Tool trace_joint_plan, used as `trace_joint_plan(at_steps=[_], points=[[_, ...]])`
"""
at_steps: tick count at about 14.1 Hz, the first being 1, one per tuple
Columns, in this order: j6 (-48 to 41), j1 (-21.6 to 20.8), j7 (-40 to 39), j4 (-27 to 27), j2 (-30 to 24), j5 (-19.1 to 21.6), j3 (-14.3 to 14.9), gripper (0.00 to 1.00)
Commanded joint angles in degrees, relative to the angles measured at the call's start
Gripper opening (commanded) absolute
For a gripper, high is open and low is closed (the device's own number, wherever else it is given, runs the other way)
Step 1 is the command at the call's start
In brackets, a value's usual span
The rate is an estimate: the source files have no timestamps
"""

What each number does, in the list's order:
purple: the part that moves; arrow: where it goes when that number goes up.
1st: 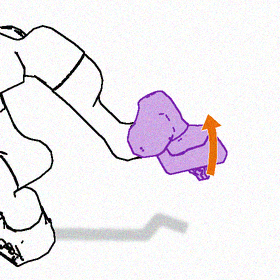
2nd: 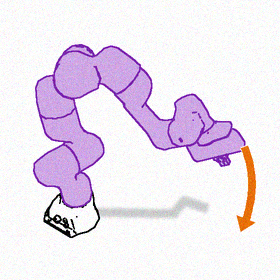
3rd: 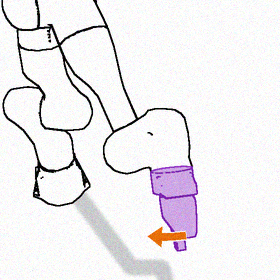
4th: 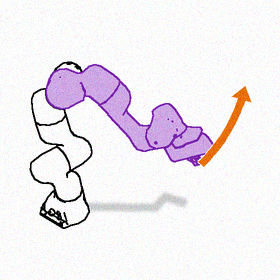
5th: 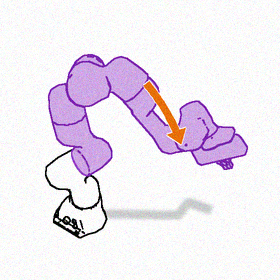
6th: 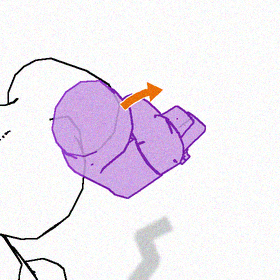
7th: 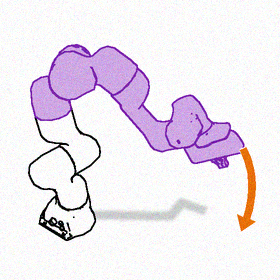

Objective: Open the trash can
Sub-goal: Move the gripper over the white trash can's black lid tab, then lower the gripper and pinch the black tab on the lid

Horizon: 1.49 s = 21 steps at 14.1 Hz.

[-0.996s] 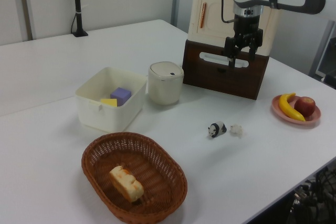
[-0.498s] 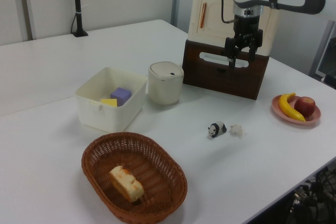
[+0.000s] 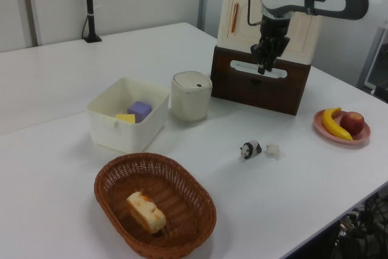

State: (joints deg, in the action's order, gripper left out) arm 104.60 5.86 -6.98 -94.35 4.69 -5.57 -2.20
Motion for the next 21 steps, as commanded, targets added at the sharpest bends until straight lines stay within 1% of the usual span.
trace_joint_plan(at_steps=[1,3,5,7,9,13,17,21], points=[[8.84,0.12,-0.4,-0.22,1.28,3.02,-1.22,0.0],[14.2,0.03,1.08,-0.13,3.3,2.94,-2.1,0.0],[20.25,-0.06,3.46,1.35,6.55,2.58,-3.86,0.0],[24.75,-0.06,3.47,1.45,8.66,2.32,-5.0,0.0],[29.5,-1.28,3.47,2.23,11.04,2.14,-5.18,0.0],[30.66,-1.73,3.29,6.19,16.05,1.88,-5.1,0.0],[30.75,-1.64,2.94,7.77,18.69,1.88,-5.01,0.0],[30.84,-1.73,2.94,8.92,21.32,0.39,-4.83,0.0]])
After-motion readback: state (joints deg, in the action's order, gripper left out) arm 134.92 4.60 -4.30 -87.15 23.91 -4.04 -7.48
